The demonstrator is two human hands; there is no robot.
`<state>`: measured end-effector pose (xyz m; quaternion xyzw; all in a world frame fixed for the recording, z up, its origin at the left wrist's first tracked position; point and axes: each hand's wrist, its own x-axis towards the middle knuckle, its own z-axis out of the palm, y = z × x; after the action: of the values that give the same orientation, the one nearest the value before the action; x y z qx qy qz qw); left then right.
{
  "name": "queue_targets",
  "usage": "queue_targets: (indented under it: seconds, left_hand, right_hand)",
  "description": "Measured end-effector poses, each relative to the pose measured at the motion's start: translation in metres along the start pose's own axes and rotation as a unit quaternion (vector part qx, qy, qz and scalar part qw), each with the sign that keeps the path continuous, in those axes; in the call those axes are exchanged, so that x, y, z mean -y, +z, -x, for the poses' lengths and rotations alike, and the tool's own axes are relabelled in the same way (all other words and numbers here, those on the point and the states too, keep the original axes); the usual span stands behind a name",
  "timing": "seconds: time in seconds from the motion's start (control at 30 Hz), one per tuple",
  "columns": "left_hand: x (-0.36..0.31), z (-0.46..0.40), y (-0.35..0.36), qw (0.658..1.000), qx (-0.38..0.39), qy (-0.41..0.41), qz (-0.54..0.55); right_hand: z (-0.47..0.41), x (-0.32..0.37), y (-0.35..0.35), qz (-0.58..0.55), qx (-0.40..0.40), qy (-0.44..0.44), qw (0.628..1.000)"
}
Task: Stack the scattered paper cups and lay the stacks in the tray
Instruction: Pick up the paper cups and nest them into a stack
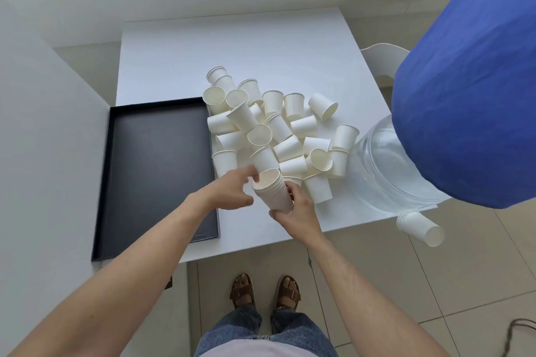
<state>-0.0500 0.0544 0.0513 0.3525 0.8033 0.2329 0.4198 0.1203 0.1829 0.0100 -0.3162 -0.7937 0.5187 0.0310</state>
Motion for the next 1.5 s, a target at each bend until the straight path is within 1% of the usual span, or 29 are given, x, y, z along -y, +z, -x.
queue_targets:
  seconds: [0.07, 0.1, 0.13, 0.17, 0.2, 0.23, 0.3, 0.4, 0.47, 0.63, 0.7, 0.77, 0.9, 0.97, 1.03, 1.1, 1.13, 1.2, 1.3, 1.4, 1.5]
  left_hand:
    - [0.014, -0.004, -0.002, 0.992, -0.074, -0.018, 0.096]
    - [0.021, -0.007, -0.003, 0.984, -0.132, -0.031, 0.114]
    - [0.027, -0.011, -0.005, 0.975, -0.193, -0.049, 0.099]
    - [0.035, -0.016, -0.007, 0.965, -0.242, -0.074, 0.061]
    - [0.042, -0.022, -0.01, 0.957, -0.271, -0.102, 0.014]
    - [0.048, -0.028, -0.012, 0.951, -0.279, -0.13, -0.024]
    - [0.057, -0.04, -0.016, 0.949, -0.262, -0.168, -0.043]
    - [0.064, -0.054, -0.017, 0.958, -0.223, -0.18, -0.011]
    - [0.066, -0.06, -0.011, 0.962, -0.205, -0.18, -0.023]
    - [0.065, -0.054, -0.001, 0.949, -0.258, -0.182, -0.001]
    - [0.065, -0.043, 0.001, 0.948, -0.276, -0.157, 0.033]
    - [0.064, -0.027, 0.004, 0.951, -0.277, -0.114, 0.071]
    - [0.058, 0.007, 0.003, 0.96, -0.237, -0.044, 0.14]
    - [0.051, 0.019, -0.001, 0.955, -0.236, -0.017, 0.178]
    - [0.042, 0.027, -0.007, 0.944, -0.251, 0.014, 0.215]
    - [0.031, 0.03, -0.011, 0.937, -0.253, 0.045, 0.235]
    - [0.026, 0.031, -0.012, 0.939, -0.245, 0.059, 0.235]
    - [0.019, 0.03, -0.012, 0.954, -0.209, 0.077, 0.202]
    - [0.016, 0.028, -0.005, 0.981, -0.137, 0.09, 0.106]
    - [0.019, 0.023, 0.004, 0.987, -0.111, 0.109, 0.028]
    - [0.023, 0.021, 0.008, 0.991, -0.086, 0.097, -0.014]
  right_hand:
    - [-0.001, -0.003, -0.001, -0.012, -0.009, 0.019, 1.0]
    - [0.0, -0.003, -0.002, -0.016, -0.011, 0.027, 0.999]
    - [0.0, -0.004, -0.002, -0.02, -0.013, 0.034, 0.999]
    - [0.001, -0.005, -0.002, -0.024, -0.014, 0.039, 0.999]
    - [0.001, -0.006, -0.001, -0.025, -0.015, 0.043, 0.999]
    - [0.002, -0.007, -0.001, -0.025, -0.018, 0.045, 0.999]
    - [0.003, -0.009, 0.0, -0.024, -0.022, 0.046, 0.998]
    - [0.002, -0.01, 0.0, -0.022, -0.029, 0.044, 0.998]
    - [0.0, -0.009, -0.001, -0.024, -0.032, 0.043, 0.998]
    - [-0.003, -0.009, 0.0, -0.025, -0.035, 0.046, 0.998]
    - [-0.003, -0.009, 0.001, -0.024, -0.028, 0.05, 0.998]
    - [-0.002, -0.01, 0.002, -0.021, -0.024, 0.052, 0.998]
    - [-0.001, -0.01, 0.006, -0.001, -0.017, 0.048, 0.999]
    - [-0.001, -0.01, 0.008, 0.009, -0.014, 0.043, 0.999]
    - [-0.001, -0.008, 0.012, 0.018, -0.011, 0.034, 0.999]
    - [-0.002, -0.004, 0.017, 0.026, -0.011, 0.024, 0.999]
    - [-0.003, -0.001, 0.019, 0.027, -0.012, 0.018, 0.999]
    - [-0.004, 0.005, 0.024, 0.022, -0.014, 0.005, 1.0]
    - [-0.005, 0.016, 0.03, 0.005, -0.012, -0.017, 1.0]
    - [-0.005, 0.022, 0.036, -0.012, -0.019, -0.024, 0.999]
    - [-0.004, 0.023, 0.04, -0.03, -0.025, -0.015, 0.999]
